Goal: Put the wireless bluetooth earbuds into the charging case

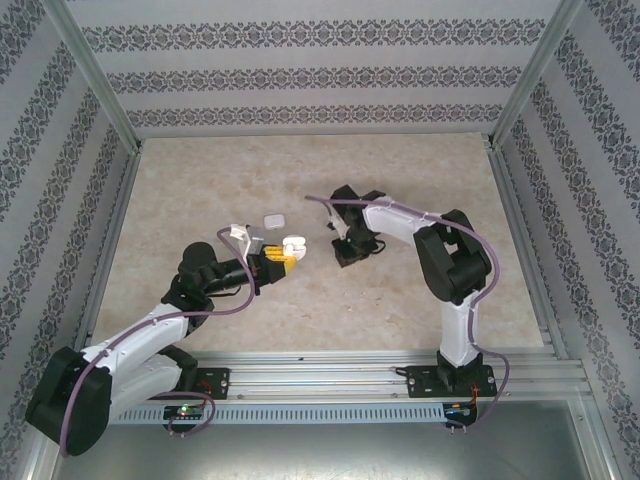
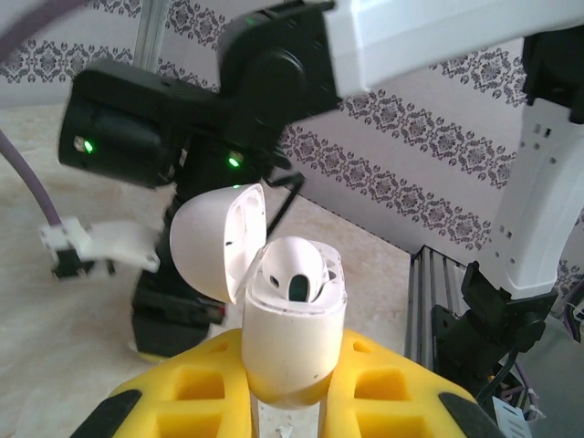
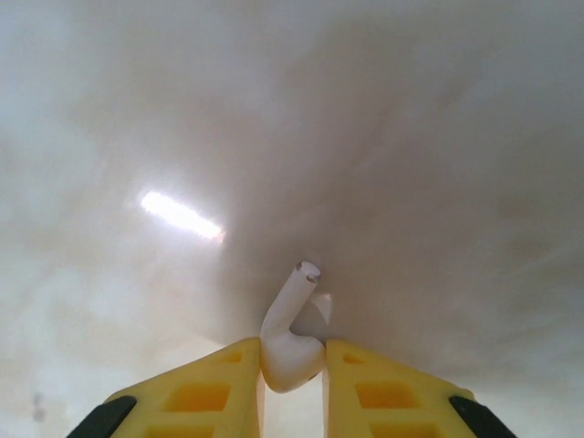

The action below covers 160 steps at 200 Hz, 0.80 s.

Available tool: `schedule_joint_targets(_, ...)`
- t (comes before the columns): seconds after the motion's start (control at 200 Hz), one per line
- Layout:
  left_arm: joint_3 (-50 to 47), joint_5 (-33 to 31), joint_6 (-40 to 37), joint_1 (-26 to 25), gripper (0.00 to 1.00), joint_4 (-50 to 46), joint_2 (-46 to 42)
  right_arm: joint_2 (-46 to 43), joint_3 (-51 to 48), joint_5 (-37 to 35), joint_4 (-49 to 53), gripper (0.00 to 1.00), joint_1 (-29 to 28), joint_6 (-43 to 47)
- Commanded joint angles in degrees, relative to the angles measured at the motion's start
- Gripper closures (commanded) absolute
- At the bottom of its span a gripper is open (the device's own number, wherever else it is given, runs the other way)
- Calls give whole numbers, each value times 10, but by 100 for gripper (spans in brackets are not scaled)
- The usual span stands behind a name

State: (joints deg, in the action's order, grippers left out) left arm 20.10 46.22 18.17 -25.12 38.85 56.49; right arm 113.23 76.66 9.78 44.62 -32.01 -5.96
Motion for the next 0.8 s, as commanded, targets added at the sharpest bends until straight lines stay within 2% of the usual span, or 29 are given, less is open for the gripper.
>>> schedule_joint_targets(0.0, -9, 1, -9, -3, 100, -11, -17, -32, -54, 33, -28, 77, -3, 16)
schedule_joint_targets(0.23, -1, 4, -17, -3, 100, -29, -26, -93, -64, 49, -20, 57, 16, -10)
schedule_joint_targets(0.37, 3, 2, -21, -3, 100, -36, -27, -142, -63, 69, -22, 57, 35, -69)
schedule_joint_targets(0.485, 5, 3, -25, -3, 100, -45, -30, -185, -92, 76, -58, 58, 39, -172)
schedule_joint_targets(0.639, 2, -1, -28, -3, 100, -46, -31, -218, -159, 90, -159, 62, -9, -295)
schedule_joint_targets(0.794, 1, 2, -25, -3, 100, -49, -35, -181, -179, 91, -196, 63, -40, -338)
